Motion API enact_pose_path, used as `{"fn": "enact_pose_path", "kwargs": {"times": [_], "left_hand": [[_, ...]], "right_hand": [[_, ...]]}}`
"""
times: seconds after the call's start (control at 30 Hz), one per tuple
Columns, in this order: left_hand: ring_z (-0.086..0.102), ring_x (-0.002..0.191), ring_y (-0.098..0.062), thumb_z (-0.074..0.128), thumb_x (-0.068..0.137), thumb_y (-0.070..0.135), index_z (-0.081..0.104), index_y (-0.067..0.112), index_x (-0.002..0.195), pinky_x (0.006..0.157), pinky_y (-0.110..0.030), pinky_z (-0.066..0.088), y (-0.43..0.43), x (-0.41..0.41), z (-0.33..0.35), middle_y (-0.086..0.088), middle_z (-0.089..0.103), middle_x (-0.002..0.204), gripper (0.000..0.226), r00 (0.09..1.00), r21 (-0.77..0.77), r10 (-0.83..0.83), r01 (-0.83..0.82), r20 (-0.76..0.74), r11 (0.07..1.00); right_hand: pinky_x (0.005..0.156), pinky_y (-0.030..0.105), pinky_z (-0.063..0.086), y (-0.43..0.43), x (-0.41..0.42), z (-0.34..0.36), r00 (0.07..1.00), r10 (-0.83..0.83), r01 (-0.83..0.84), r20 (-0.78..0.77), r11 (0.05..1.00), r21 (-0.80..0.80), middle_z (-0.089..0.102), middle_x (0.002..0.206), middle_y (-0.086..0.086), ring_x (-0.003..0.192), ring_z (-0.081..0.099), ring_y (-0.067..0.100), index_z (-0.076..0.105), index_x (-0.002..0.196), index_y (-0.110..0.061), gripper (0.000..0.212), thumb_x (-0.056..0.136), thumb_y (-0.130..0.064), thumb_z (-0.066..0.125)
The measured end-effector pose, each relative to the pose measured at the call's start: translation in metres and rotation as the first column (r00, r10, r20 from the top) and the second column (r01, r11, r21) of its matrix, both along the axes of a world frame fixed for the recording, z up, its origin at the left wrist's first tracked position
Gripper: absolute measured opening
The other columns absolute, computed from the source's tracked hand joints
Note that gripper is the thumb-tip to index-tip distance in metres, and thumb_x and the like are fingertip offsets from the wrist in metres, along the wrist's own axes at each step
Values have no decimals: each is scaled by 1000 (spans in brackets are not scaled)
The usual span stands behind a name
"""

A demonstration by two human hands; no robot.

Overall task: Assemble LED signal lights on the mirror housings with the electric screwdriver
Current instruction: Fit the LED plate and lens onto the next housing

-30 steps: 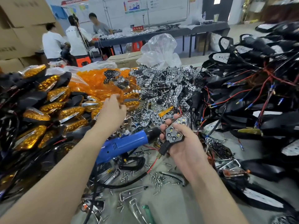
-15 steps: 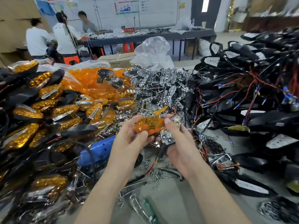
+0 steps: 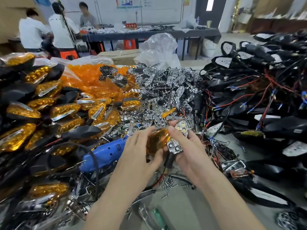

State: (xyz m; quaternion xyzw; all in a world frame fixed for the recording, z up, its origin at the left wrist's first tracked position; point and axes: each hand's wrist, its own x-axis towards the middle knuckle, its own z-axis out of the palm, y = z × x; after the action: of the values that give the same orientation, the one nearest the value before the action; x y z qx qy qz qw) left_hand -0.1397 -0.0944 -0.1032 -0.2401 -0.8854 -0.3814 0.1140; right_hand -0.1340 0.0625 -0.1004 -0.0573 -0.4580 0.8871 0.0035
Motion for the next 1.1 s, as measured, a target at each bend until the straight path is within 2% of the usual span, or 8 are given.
{"fn": "enact_pose_path", "kwargs": {"times": [0.1,0.23,0.33,0.43,0.6,0.7,0.87,1.1], "left_hand": [[46,110,7,54,85,48,39,40,142,86,-10,39,-1,2,0,29,36,114,59,999,39,42,-43,24,998],[59,101,-2,60,85,43,53,36,127,84,-23,51,4,4,6,19,50,111,43,986,292,56,-101,158,951],[66,99,-5,65,89,28,59,36,114,81,-17,52,10,10,12,10,67,103,26,965,487,-88,-45,247,872],[67,102,-9,66,92,13,62,28,115,85,-14,50,13,16,16,9,71,105,28,943,571,-220,39,251,820],[66,111,-14,68,90,19,60,31,121,91,-16,49,16,19,15,7,68,119,35,932,613,-303,124,198,780],[65,113,-16,67,89,22,58,38,122,91,-17,50,17,21,14,7,67,122,38,934,599,-310,148,177,787],[65,115,-12,67,90,23,56,40,123,94,-16,49,20,21,12,10,67,123,39,950,579,-275,142,148,803],[65,114,-13,68,90,20,58,42,119,92,-15,49,21,23,14,11,67,121,38,951,588,-288,173,108,790]], "right_hand": [[59,34,58,-1,-2,2,1000,14,-12,12,996,-85,70,89,9,65,65,20,78,87,-21,9,86,-29,75],[55,29,54,3,-2,6,998,-58,57,-2,987,-150,66,77,2,66,65,16,71,87,-20,27,85,-46,64],[48,25,48,4,-3,9,990,-142,144,26,976,-165,62,70,0,59,61,15,69,77,-22,35,102,-41,54],[49,23,47,6,-4,11,982,-190,191,26,966,-175,60,69,-1,58,59,15,66,77,-23,39,108,-39,47],[58,28,52,7,-3,12,964,-267,266,3,959,-102,63,72,-2,64,62,14,60,92,-21,28,108,-39,45],[74,42,52,4,1,14,955,-296,296,-12,955,-4,65,81,4,74,61,23,60,102,-15,27,106,-39,49],[73,33,58,3,7,20,975,-221,216,-36,971,-105,64,92,11,79,63,20,56,113,-14,11,103,-10,56],[75,36,62,1,5,13,970,-222,216,-103,974,-67,71,93,11,84,71,22,55,116,-11,13,104,-7,54]]}}
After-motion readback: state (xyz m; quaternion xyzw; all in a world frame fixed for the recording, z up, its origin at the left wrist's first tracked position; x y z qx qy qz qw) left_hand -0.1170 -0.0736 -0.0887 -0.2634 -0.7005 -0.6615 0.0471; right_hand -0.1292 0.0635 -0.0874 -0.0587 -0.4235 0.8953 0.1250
